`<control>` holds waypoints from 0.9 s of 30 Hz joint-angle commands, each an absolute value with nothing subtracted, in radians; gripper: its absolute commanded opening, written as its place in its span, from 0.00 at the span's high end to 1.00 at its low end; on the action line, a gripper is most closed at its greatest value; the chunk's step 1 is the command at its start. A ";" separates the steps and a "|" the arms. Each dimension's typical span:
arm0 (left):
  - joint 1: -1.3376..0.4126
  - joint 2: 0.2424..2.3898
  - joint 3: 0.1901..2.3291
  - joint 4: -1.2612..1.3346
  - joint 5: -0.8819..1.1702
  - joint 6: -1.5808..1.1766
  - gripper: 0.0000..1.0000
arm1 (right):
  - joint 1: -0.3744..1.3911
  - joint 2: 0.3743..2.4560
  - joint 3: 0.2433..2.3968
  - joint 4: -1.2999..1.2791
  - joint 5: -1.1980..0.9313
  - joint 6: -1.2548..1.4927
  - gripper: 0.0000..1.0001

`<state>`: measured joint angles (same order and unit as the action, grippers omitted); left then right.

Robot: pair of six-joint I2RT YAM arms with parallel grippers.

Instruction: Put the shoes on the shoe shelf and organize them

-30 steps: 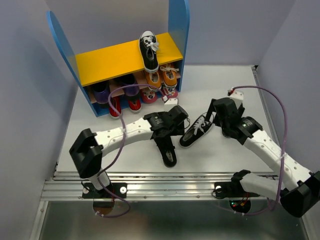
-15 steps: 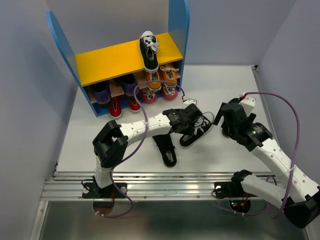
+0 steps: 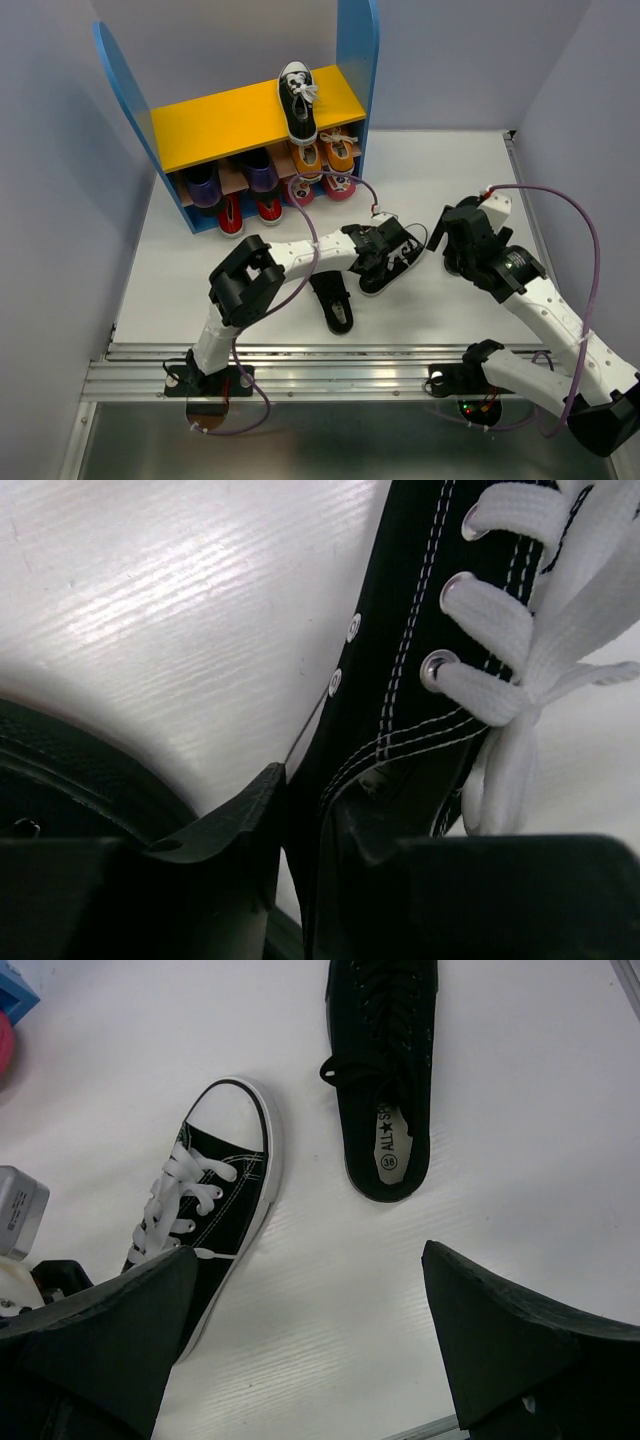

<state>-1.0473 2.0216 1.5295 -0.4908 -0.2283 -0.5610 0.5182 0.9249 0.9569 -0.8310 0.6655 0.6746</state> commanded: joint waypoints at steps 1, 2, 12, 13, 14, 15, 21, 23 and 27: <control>-1.051 2.052 1.606 -0.511 -0.256 -0.557 0.67 | 0.518 0.904 0.969 -0.833 0.687 0.687 0.00; -1.051 2.060 1.615 -0.524 -0.262 -0.561 0.75 | 0.518 0.902 0.969 -0.833 0.687 0.686 0.00; -1.043 1.950 1.742 -0.676 -0.334 -0.635 1.00 | 0.518 0.887 0.989 -0.834 0.709 0.680 0.00; -1.040 1.930 1.758 -0.686 -0.345 -0.644 1.00 | 0.518 0.884 0.991 -0.834 0.715 0.683 0.00; -1.039 1.913 1.766 -0.707 -0.351 -0.652 1.00 | 0.518 0.876 0.994 -0.834 0.716 0.683 0.00; -1.035 1.881 1.776 -0.716 -0.354 -0.669 1.00 | 0.518 0.873 0.996 -0.836 0.721 0.684 0.00; -1.000 1.783 1.880 -0.791 -0.379 -0.657 1.00 | 0.518 0.809 0.988 -0.844 0.759 0.736 0.00; -0.979 1.764 1.949 -0.811 -0.379 -0.643 1.00 | 0.518 0.796 0.988 -0.842 0.762 0.739 0.00; -0.928 1.714 2.022 -0.793 -0.319 -0.577 1.00 | 0.518 0.799 0.994 -0.841 0.755 0.730 0.00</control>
<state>-0.9703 1.8351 1.9182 -0.8429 -0.3141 -0.6315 0.5182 0.7982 0.9588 -0.8383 0.7177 0.7124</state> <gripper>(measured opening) 0.044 0.998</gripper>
